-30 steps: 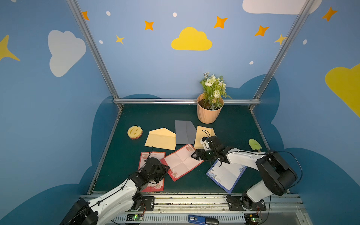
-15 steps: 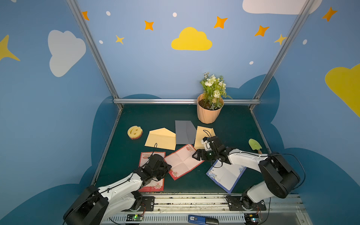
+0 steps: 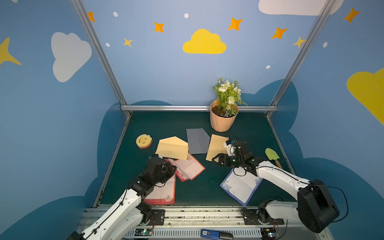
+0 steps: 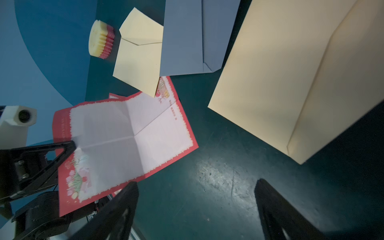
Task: Fold the letter paper in half and place it into the envelope
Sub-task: Pick up the letter paper from the center of the board, then place the letter paper at the center of the board.
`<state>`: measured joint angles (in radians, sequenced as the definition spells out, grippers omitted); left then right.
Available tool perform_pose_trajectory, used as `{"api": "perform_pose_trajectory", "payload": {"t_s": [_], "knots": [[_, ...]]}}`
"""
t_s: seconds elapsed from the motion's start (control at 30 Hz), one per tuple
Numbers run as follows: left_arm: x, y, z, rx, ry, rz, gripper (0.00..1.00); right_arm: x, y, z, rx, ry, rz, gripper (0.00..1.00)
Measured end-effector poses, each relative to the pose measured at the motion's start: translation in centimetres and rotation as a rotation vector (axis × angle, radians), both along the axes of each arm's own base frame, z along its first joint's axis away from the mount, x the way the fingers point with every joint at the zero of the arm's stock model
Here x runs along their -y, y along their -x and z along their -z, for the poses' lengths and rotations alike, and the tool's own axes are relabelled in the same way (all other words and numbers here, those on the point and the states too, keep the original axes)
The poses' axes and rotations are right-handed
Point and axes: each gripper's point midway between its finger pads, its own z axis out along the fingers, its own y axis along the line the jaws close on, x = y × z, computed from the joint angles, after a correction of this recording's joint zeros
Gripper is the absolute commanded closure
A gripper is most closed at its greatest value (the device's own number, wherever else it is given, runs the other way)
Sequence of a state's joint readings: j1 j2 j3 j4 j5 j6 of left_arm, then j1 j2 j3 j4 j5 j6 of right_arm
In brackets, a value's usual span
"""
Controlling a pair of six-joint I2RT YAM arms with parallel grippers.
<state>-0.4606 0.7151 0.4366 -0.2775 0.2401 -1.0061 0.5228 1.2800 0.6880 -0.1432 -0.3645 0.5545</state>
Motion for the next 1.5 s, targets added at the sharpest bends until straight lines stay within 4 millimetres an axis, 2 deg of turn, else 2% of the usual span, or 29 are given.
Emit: {"api": "perform_pose_trajectory", "payload": {"t_s": [0.2,0.43,0.6,0.77,0.83,0.9,1.0,1.1,1.23,1.37,1.47,1.5], "knots": [[2.3,-0.9,-3.8,0.06,0.02,0.146,0.96,1.4,-0.5,-0.2,-0.021,-0.033,-0.002,0.13],[5.7,-3.0,-6.9,0.084,0.037,0.31,0.96,2.2,-0.1,-1.2,-0.04,-0.087,-0.022,0.13],[8.1,-6.0,-11.6,0.191,0.06,0.393,0.96,3.3,-0.5,-3.2,-0.016,-0.118,-0.003,0.13],[11.3,-9.5,-18.2,0.355,0.111,0.478,0.96,5.6,-1.3,-5.9,0.029,-0.118,0.064,0.12],[12.9,-10.3,-19.8,0.403,0.144,0.524,0.96,7.0,-1.8,-6.7,0.047,-0.115,0.108,0.12],[14.8,-10.7,-20.5,0.433,0.187,0.574,0.96,8.6,-2.2,-7.2,0.057,-0.117,0.157,0.12],[16.5,-10.5,-19.7,0.428,0.248,0.621,0.96,10.4,-2.5,-7.2,0.047,-0.121,0.209,0.12],[16.6,-10.1,-17.7,0.393,0.311,0.625,0.96,11.2,-2.6,-7.1,0.035,-0.126,0.232,0.12],[14.8,-9.6,-13.7,0.297,0.36,0.563,0.96,11.3,-2.5,-7.1,0.032,-0.131,0.231,0.12],[12.6,-8.5,-10.6,0.228,0.306,0.514,0.96,11.1,-2.4,-7.0,0.027,-0.138,0.217,0.12],[12.0,-7.4,-8.3,0.192,0.28,0.52,0.96,10.8,-2.4,-6.8,0.009,-0.153,0.199,0.12],[11.7,-7.0,-6.8,0.165,0.271,0.521,0.96,10.7,-2.4,-6.6,0.002,-0.157,0.192,0.12]]}}
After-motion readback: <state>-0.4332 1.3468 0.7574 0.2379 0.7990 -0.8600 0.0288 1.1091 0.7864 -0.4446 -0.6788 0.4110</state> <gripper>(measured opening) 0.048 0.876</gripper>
